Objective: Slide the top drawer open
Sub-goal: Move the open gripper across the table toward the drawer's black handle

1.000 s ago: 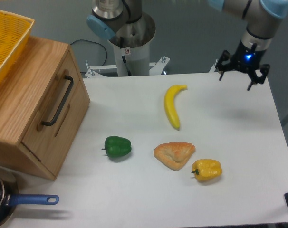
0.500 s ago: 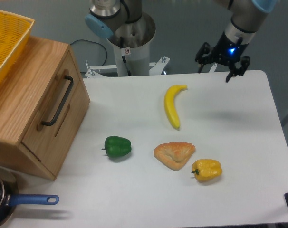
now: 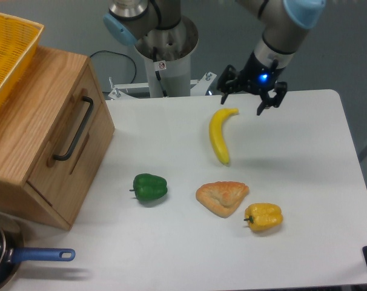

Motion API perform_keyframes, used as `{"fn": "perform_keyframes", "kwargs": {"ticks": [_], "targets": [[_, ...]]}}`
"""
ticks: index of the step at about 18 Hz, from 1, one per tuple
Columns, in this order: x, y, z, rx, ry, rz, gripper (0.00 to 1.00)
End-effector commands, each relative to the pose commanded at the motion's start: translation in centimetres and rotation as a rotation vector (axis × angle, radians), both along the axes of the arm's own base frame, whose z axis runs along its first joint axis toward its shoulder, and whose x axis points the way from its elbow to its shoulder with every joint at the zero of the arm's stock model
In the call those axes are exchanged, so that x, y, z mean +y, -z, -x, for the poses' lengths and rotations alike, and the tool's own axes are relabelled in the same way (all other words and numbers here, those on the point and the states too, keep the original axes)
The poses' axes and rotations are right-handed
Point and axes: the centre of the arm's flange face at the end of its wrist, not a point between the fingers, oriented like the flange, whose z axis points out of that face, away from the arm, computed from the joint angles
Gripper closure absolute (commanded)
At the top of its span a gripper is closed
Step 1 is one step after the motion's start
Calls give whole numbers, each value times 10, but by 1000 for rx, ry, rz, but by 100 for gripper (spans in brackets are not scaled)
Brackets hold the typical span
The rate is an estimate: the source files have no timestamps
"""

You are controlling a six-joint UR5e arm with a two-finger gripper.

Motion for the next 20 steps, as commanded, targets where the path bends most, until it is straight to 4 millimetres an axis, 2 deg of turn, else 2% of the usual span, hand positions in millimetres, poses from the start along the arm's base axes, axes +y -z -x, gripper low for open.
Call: {"fn": "perform_keyframes", "kwargs": {"ticks": [9, 20], "targets": [[44, -17, -55, -17, -10, -18, 0], [98, -22, -128, -41, 54, -7, 0]]}}
